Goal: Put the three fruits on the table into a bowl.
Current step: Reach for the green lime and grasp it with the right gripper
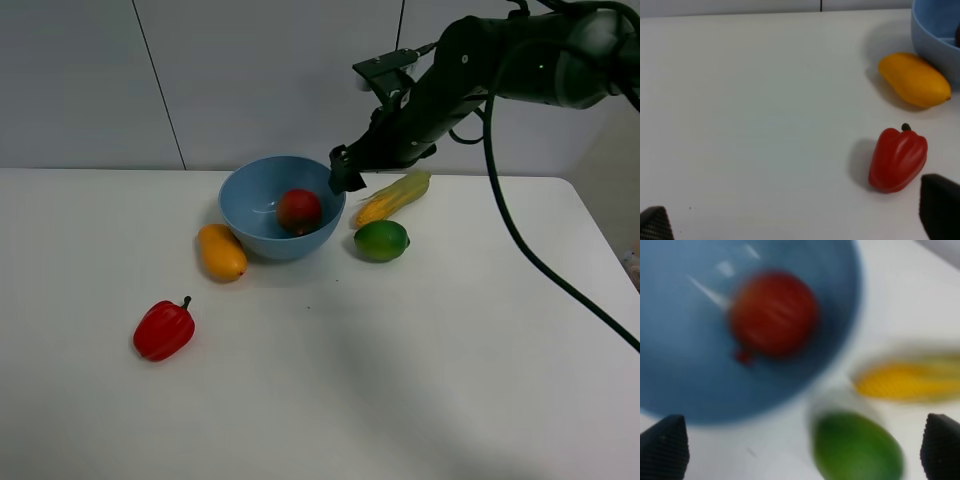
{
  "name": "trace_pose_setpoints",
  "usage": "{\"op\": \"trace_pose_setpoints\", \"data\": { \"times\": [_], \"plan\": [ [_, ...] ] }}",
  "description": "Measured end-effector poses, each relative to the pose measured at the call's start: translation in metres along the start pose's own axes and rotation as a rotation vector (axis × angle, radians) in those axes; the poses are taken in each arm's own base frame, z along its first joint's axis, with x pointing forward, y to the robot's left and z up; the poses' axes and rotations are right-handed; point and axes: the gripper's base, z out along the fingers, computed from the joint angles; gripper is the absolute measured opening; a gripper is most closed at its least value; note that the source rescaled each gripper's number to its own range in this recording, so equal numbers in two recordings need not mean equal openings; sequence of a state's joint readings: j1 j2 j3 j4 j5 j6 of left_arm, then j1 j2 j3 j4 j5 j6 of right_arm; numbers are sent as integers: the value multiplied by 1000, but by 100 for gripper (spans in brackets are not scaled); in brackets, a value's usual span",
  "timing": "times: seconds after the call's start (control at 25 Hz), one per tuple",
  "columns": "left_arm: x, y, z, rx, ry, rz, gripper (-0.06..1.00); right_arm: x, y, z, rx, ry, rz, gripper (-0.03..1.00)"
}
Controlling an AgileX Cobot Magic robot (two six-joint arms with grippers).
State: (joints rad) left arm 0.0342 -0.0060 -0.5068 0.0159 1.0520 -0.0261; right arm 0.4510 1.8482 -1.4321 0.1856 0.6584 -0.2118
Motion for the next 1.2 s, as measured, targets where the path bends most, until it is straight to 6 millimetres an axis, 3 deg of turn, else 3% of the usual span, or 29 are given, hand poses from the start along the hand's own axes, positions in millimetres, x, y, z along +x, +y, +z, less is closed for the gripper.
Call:
{"op": "trace_pose_setpoints", "data": {
  "times": [0.24,0.56,0.76,1.12,1.2],
  "plan": [
    [0,0,0,0,0,0,100,27,-21,19,34,96,10,71],
    [0,0,0,0,0,0,100,54,-29,73,44,240,-17,71],
    [0,0,0,0,0,0,100,58,-32,90,59,232,-31,71],
    [0,0,0,0,0,0,100,54,-35,104,72,149,-18,71],
    [0,0,0,0,0,0,100,56,-35,109,69,156,-12,66]
  ]
}}
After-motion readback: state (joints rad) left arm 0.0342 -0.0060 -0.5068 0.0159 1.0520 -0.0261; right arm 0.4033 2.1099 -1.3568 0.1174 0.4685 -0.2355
